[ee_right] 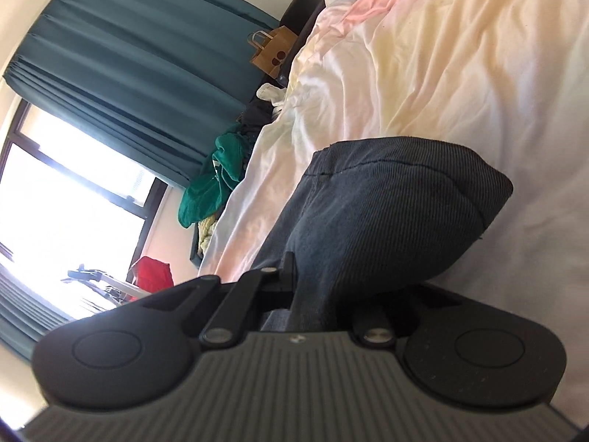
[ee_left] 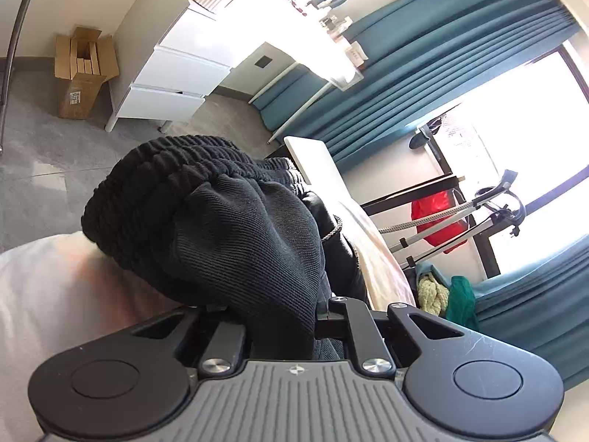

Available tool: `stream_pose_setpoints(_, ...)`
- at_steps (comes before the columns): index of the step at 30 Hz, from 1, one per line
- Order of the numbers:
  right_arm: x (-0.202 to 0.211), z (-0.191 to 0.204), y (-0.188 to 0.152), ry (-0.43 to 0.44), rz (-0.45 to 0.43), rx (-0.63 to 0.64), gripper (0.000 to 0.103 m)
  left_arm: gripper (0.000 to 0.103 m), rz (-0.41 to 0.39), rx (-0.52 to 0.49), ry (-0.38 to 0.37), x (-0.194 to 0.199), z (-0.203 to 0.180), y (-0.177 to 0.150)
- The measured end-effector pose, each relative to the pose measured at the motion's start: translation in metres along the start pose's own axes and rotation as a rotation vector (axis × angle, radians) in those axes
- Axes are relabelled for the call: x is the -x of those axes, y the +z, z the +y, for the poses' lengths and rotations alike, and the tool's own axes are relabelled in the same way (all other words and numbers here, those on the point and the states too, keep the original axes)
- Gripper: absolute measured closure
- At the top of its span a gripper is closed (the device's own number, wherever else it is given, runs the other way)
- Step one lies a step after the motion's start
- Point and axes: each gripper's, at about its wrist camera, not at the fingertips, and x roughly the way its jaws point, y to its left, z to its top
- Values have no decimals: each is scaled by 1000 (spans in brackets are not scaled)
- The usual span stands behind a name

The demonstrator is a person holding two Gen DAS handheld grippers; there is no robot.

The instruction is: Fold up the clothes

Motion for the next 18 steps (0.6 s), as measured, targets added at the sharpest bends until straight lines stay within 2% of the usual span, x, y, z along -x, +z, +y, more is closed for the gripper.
stream_pose_setpoints(4,29,-8,6,-18,35,-21,94,90,7,-6,3,54,5,4)
stream_pose_setpoints(10,66,-22,12,-52,86,-50,94,90,58,-36,19,141,50,-6)
stream_pose_setpoints(15,75,-33,4,-116,113,-62,94,88,130,0,30,161,107,-22)
stream_pose_setpoints(18,81,-40,-1,-155,129,-69,92,84,140,2,33,162,120,-29)
